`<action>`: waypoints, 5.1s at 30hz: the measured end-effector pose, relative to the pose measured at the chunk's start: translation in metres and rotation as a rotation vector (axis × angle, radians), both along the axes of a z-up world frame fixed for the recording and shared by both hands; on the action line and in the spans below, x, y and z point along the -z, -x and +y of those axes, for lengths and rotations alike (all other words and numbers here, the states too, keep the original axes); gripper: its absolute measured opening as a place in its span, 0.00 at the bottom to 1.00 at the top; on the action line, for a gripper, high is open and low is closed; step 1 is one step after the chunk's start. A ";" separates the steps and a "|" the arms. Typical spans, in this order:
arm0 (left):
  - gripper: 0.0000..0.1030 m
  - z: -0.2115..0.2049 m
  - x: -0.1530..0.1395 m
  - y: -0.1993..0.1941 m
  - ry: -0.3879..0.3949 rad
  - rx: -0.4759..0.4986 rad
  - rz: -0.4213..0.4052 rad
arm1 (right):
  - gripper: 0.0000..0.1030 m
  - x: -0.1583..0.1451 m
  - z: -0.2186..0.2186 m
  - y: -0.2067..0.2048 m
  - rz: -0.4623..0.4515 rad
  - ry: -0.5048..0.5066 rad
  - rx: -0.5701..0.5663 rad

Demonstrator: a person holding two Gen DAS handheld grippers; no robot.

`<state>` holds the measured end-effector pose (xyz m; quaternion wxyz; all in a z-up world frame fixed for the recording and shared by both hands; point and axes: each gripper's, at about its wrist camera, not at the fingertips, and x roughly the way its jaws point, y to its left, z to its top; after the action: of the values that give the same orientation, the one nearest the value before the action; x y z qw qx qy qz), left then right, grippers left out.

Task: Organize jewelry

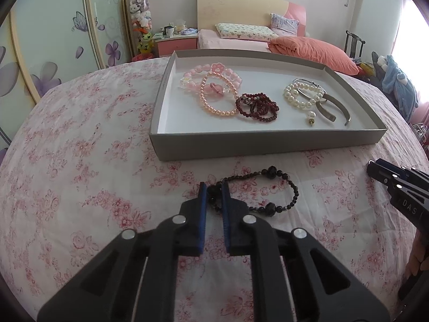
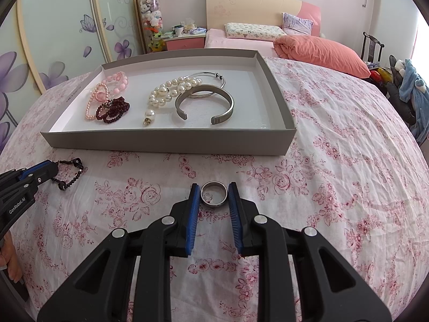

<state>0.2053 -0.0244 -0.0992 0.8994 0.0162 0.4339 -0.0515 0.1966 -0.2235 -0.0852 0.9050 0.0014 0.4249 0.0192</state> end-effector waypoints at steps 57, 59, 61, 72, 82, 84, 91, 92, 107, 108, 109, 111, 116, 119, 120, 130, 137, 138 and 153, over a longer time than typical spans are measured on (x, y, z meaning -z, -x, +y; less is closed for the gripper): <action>0.11 -0.022 -0.093 0.073 0.022 0.003 -0.378 | 0.22 -0.091 0.017 0.068 -0.443 -0.082 -0.035; 0.11 -0.024 -0.096 0.074 0.021 0.008 -0.392 | 0.22 -0.095 0.019 0.070 -0.464 -0.074 -0.039; 0.11 -0.026 -0.099 0.076 0.018 0.012 -0.407 | 0.22 -0.099 0.021 0.071 -0.485 -0.067 -0.042; 0.11 -0.031 -0.109 0.069 0.016 0.015 -0.447 | 0.22 -0.106 0.024 0.063 -0.521 -0.052 -0.049; 0.11 -0.030 -0.110 0.053 0.019 0.014 -0.441 | 0.22 -0.111 0.026 0.049 -0.525 -0.040 -0.055; 0.11 -0.031 -0.110 0.048 0.019 0.012 -0.439 | 0.22 -0.111 0.026 0.046 -0.526 -0.038 -0.054; 0.11 -0.035 -0.108 0.022 0.011 0.009 -0.431 | 0.22 -0.113 0.024 0.021 -0.518 -0.044 -0.046; 0.11 -0.035 -0.107 0.016 0.010 0.009 -0.427 | 0.22 -0.112 0.024 0.017 -0.515 -0.048 -0.046; 0.11 -0.042 -0.090 -0.055 0.047 0.035 -0.375 | 0.22 -0.083 0.017 -0.055 -0.380 -0.114 -0.034; 0.11 -0.042 -0.088 -0.058 0.052 0.038 -0.367 | 0.22 -0.081 0.016 -0.058 -0.370 -0.118 -0.034; 0.11 -0.042 -0.086 -0.061 0.056 0.041 -0.360 | 0.22 -0.078 0.016 -0.060 -0.362 -0.121 -0.033; 0.11 -0.043 -0.083 -0.067 0.069 0.049 -0.344 | 0.22 -0.076 0.018 -0.065 -0.350 -0.129 -0.035; 0.22 -0.039 -0.080 -0.076 0.107 0.055 -0.314 | 0.29 -0.073 0.015 -0.068 -0.330 -0.153 -0.038; 0.27 -0.027 -0.084 -0.076 0.115 0.026 -0.331 | 0.37 -0.076 0.007 -0.064 -0.339 -0.161 -0.020; 0.27 -0.022 -0.087 -0.075 0.123 0.011 -0.333 | 0.37 -0.077 0.003 -0.062 -0.341 -0.166 -0.012; 0.44 0.018 -0.114 -0.034 0.116 -0.100 -0.397 | 0.39 -0.096 -0.009 -0.025 -0.375 -0.179 0.018; 0.64 0.033 -0.127 0.024 0.084 -0.127 -0.447 | 0.56 -0.109 -0.005 0.027 -0.406 -0.166 0.013; 0.69 0.036 -0.128 0.034 0.083 -0.135 -0.452 | 0.58 -0.110 -0.003 0.032 -0.410 -0.164 0.012; 0.96 0.050 -0.115 0.125 0.050 -0.130 -0.495 | 0.95 -0.109 0.017 0.107 -0.484 -0.104 -0.019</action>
<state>0.0806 0.0256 0.0160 0.9797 -0.0219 0.1991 0.0013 0.0892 -0.2061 0.0238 0.9790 0.0392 0.1940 0.0495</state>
